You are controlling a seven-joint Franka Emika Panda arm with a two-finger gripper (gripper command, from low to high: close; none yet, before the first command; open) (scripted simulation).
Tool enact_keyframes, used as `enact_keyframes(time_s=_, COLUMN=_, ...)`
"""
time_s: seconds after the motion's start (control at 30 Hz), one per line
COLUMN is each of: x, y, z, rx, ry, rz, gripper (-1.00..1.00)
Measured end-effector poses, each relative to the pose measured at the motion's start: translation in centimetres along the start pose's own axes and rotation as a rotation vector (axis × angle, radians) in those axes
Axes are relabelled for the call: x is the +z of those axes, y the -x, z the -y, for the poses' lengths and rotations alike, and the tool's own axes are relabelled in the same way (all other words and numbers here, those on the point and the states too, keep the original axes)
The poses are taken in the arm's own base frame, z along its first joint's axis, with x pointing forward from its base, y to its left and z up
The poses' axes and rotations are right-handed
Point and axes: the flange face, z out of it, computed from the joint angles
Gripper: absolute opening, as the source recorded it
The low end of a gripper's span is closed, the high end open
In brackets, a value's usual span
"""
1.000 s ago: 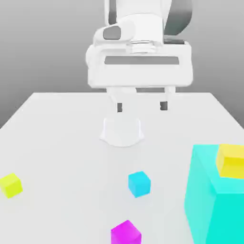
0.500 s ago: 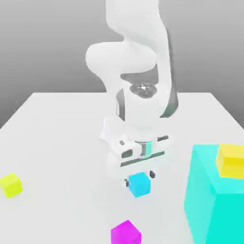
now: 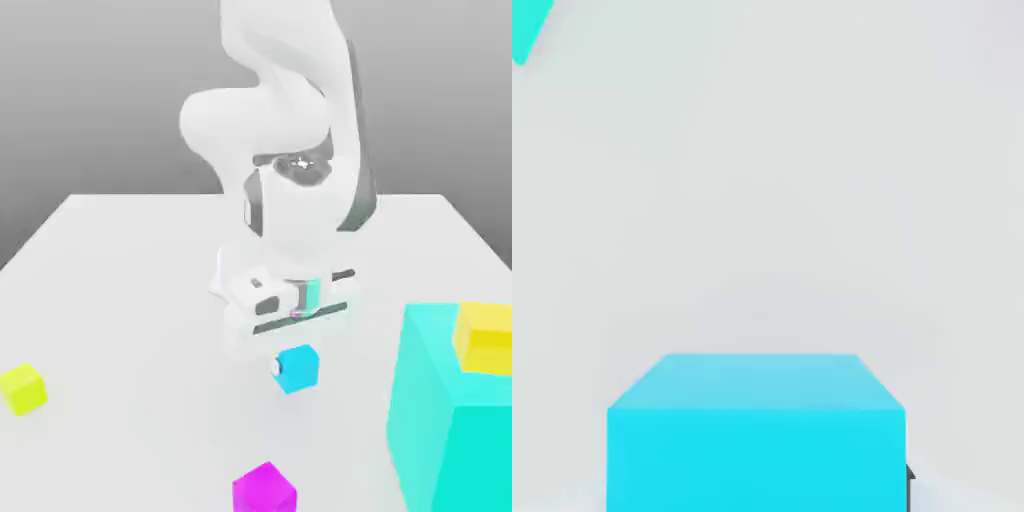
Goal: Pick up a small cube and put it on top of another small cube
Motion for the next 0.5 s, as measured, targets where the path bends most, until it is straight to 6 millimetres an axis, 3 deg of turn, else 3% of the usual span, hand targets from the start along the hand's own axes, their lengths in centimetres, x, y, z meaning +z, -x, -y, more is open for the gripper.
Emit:
enact_keyframes(time_s=0.3, x=-3.0, y=-8.5, z=5.3, rx=-0.182, ry=0.021, rz=-0.035, gripper=-1.0)
enact_keyframes(time_s=0.5, x=-7.5, y=-14.5, z=7.8, rx=-0.146, ry=0.025, rz=-0.033, gripper=-1.0)
